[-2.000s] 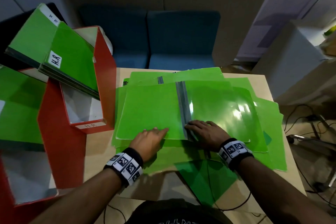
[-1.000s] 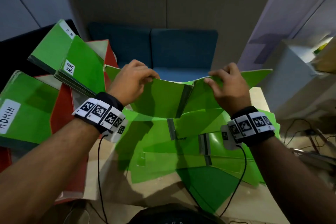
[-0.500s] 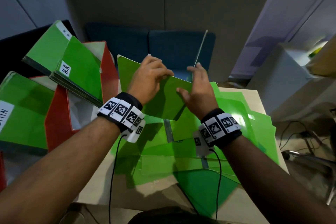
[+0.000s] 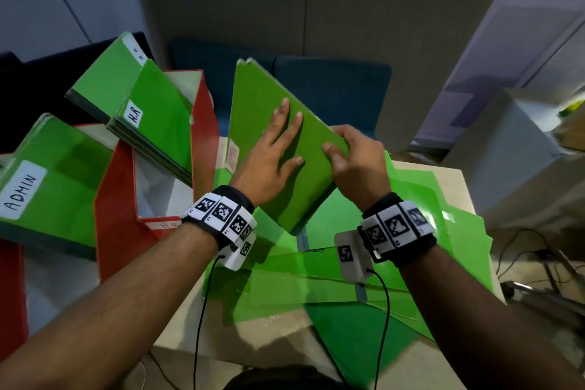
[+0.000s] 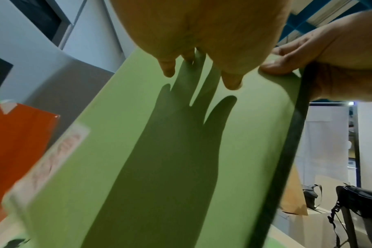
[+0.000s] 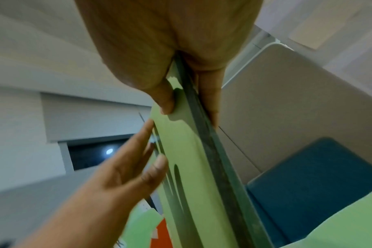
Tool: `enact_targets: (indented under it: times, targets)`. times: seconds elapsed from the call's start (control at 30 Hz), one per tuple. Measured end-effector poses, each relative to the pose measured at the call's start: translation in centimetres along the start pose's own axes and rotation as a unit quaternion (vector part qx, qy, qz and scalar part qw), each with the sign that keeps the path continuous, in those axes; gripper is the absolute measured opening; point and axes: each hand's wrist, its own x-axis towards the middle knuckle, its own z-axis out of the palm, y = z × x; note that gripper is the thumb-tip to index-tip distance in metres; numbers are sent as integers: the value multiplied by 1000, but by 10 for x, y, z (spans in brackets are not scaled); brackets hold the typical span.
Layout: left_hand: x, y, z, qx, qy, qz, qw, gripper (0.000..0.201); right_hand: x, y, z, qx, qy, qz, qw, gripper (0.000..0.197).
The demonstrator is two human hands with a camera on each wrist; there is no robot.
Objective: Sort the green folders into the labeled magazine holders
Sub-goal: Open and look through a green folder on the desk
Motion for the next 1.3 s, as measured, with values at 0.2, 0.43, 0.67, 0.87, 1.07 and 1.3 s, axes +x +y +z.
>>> enact_targets:
  times: [0.2,0.43,0.67,0.87,1.07,1.3]
  targets:
    - [-30,-24,-10,-20,-37,-124,991,65,5,-6,-18,185,80,15,979,13]
    - [-69,-52,-43,-77,-26,-323,943,71,15,1,-18,310,94,70,943,14]
    - [-91,-79,-92,-130,72,-396,906,62,26,4,28,349,64,168,920,8]
    - [-106,-64,-150,-172,178,-344,906,27,28,-2,83,297,-5,198,934,46]
    - [-126,-51,-211,-131,263,-264,919,27,29,-62,137,348,-83,154,921,88]
    - [-167,-54,-282,-43,400,-247,882,29,25,-135,208,406,-124,144,894,87]
